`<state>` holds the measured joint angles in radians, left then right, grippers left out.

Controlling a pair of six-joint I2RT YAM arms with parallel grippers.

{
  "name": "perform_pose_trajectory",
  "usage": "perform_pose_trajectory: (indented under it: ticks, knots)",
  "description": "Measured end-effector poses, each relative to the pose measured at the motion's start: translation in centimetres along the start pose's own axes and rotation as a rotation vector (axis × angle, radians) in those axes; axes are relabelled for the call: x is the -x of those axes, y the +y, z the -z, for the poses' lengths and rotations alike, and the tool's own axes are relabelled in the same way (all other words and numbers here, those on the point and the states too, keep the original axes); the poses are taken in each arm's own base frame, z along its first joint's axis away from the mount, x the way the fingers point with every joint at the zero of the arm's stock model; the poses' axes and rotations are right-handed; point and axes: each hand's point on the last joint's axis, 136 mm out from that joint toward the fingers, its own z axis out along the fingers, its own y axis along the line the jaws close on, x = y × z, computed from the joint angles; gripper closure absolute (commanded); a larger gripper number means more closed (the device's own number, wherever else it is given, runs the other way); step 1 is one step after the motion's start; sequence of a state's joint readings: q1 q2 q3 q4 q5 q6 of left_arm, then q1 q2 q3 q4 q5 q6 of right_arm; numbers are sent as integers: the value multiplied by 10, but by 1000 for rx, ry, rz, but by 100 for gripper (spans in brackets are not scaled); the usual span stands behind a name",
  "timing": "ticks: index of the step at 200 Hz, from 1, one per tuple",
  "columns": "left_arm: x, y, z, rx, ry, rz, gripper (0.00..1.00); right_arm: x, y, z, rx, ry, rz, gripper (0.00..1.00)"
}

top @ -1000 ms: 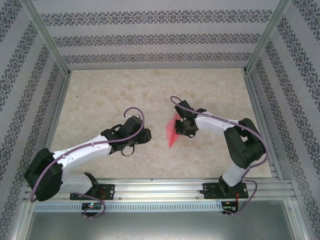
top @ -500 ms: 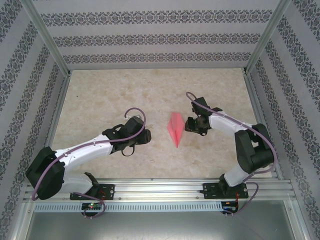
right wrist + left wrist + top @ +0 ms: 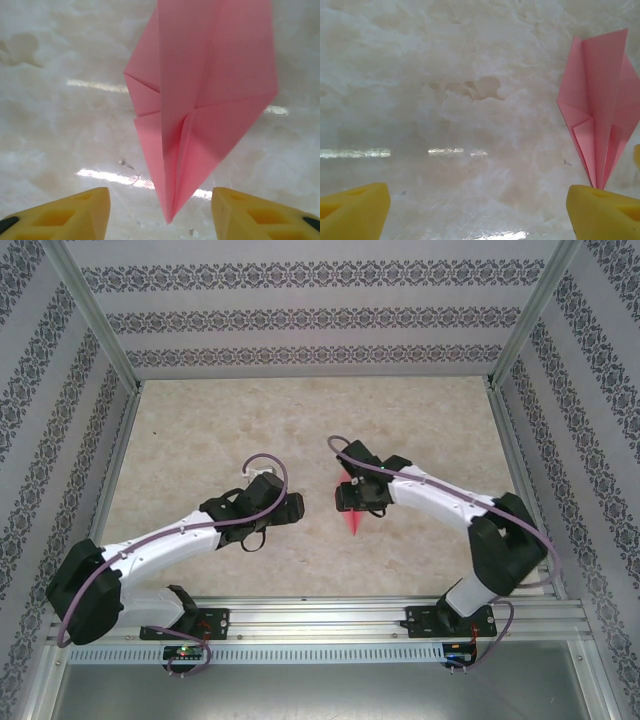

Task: Fold a paper plane with a square sheet of paper (fold left side to right side)
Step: Turn over the paper plane at the center of the table, then pick up the paper plane at the center of the table.

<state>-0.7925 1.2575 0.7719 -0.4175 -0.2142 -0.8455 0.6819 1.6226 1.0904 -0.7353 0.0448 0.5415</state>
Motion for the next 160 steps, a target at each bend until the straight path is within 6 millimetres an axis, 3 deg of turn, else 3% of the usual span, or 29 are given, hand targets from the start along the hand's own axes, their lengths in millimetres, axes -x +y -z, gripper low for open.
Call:
perform_pose_trajectory:
  ticks: [37, 105, 160]
  knots:
    - [5, 6, 8, 15, -31, 2, 3, -3, -3, -23, -89, 60, 19, 35]
    - [1, 11, 7, 30, -26, -2, 3, 0, 12, -41, -151, 93, 95, 34]
    - [1, 11, 7, 30, -26, -2, 3, -1, 3, -50, -223, 119, 117, 36]
